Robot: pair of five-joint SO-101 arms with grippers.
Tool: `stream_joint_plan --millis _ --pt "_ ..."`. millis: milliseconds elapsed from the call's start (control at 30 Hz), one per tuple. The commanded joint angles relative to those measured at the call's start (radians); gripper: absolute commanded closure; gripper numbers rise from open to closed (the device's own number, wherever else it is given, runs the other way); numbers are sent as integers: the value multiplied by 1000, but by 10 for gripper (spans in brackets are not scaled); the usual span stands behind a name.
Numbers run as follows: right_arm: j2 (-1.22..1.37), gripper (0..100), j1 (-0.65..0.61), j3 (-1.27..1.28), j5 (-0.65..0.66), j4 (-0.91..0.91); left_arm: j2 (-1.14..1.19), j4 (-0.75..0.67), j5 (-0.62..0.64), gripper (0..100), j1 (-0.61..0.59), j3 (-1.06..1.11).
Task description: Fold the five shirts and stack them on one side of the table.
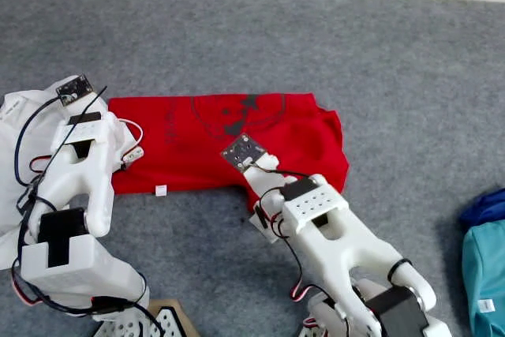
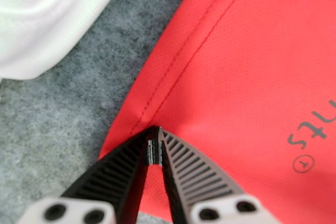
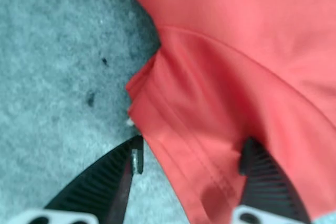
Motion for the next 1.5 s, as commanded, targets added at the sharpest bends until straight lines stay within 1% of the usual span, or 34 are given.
stream_joint_plan --millis 0,100,200,300,467,533,767,1033,1133,1233,1300,1367,1400,1467 --pt "-104 685 39 -61 15 71 -4 -17 -9 989 -25 -25" --pt "-179 685 79 -7 21 68 -4 -17 -9 989 -25 -25" --pt "-203 685 102 73 26 21 -4 -17 -9 989 -25 -25" --pt "-213 685 128 120 80 12 -4 -17 -9 989 -25 -25" --pt "-213 685 209 134 97 10 -4 -17 -9 989 -25 -25" --pt "-213 685 228 134 126 12 -4 -17 -9 989 -25 -25" --pt "-203 685 335 134 123 13 -4 -17 -9 989 -24 -25" --pt "-199 684 338 137 -103 13 -4 -17 -9 989 -22 -25" --pt "-199 684 321 151 -172 13 -4 -17 -9 989 -22 -25" --pt "-199 684 278 189 -193 24 -4 -17 -9 989 -22 -25" --pt "-199 685 246 205 -196 64 -4 -17 -9 989 -22 -25" --pt "-199 687 236 211 -196 74 -4 -17 -9 989 -22 -25" --pt "-199 697 236 209 -196 73 -4 -17 -9 989 -22 -25" --pt "-199 754 229 208 -196 73 -4 -17 -9 989 -22 -25"
